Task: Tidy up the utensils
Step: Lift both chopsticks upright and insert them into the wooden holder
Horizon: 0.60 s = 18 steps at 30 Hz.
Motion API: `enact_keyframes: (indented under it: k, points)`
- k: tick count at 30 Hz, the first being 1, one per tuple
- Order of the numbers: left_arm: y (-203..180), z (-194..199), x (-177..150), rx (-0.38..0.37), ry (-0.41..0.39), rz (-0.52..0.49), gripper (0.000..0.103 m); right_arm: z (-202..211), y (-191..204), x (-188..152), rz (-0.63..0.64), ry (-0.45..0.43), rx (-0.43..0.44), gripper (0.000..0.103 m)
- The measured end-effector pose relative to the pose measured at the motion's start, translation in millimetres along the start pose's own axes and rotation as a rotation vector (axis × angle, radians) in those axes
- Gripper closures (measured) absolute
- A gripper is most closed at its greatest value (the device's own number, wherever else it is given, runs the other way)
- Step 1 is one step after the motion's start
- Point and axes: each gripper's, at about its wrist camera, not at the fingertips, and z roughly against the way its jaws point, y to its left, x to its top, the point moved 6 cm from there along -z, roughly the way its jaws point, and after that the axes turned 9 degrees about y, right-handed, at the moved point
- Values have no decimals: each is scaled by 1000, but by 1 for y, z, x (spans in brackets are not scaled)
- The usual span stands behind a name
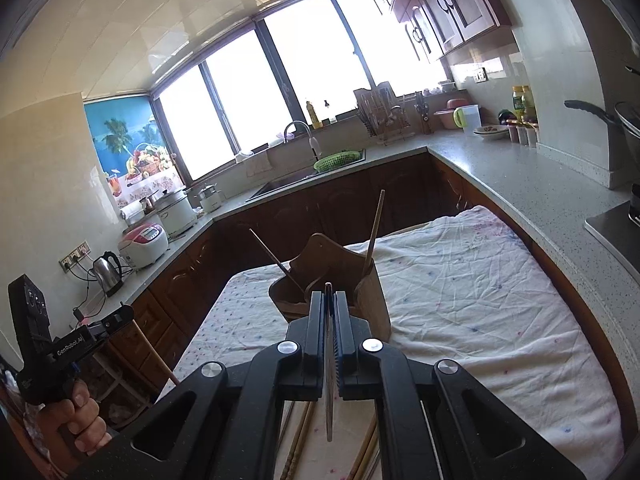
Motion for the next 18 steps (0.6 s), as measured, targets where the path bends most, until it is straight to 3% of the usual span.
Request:
enact_keyframes:
  k: [12, 18]
  points:
    - [-26, -37, 95, 11, -154, -7, 99, -9, 6, 94, 12, -193, -45, 99]
    - [-32, -82, 126, 25, -196, 14, 99, -40, 0, 114, 13, -206, -94, 99]
